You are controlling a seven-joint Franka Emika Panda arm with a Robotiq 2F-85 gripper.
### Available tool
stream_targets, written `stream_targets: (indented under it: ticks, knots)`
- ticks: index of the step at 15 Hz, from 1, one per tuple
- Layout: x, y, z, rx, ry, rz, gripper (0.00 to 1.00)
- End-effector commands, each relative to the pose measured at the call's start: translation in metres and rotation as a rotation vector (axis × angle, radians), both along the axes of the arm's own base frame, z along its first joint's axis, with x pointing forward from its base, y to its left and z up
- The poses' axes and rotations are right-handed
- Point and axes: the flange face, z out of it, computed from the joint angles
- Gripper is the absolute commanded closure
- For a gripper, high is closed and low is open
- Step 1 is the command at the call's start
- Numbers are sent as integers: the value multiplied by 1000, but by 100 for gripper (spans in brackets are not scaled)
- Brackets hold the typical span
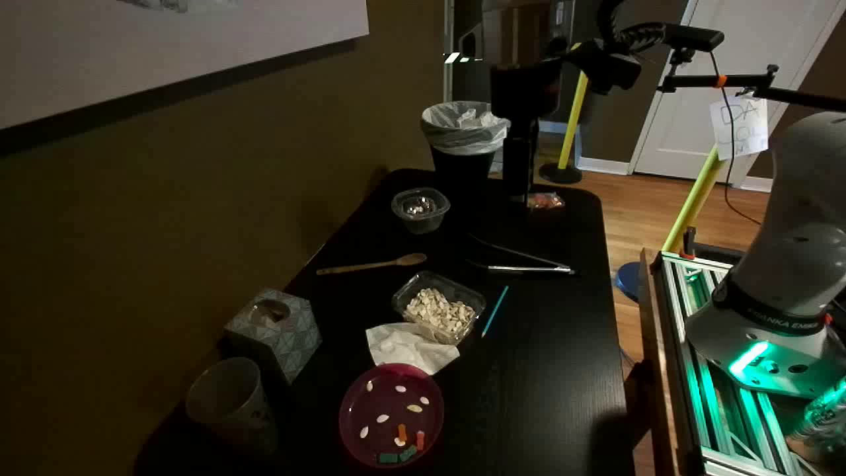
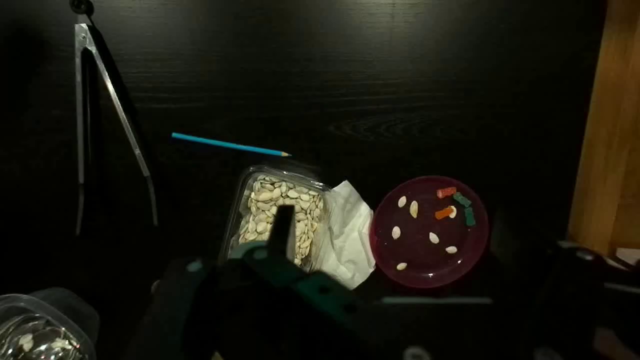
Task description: Put the wooden spoon in the clear container on the left.
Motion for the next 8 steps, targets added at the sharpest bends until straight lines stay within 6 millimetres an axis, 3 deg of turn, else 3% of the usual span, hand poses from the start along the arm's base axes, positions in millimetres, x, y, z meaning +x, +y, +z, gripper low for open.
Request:
stream_targets:
  ticks: [1, 4, 8]
  knots:
    - [0, 0, 0, 0, 1, 0, 0]
    - [0, 0, 0, 0, 1, 0, 0]
    - [37, -37, -13, -114, -87, -103, 0]
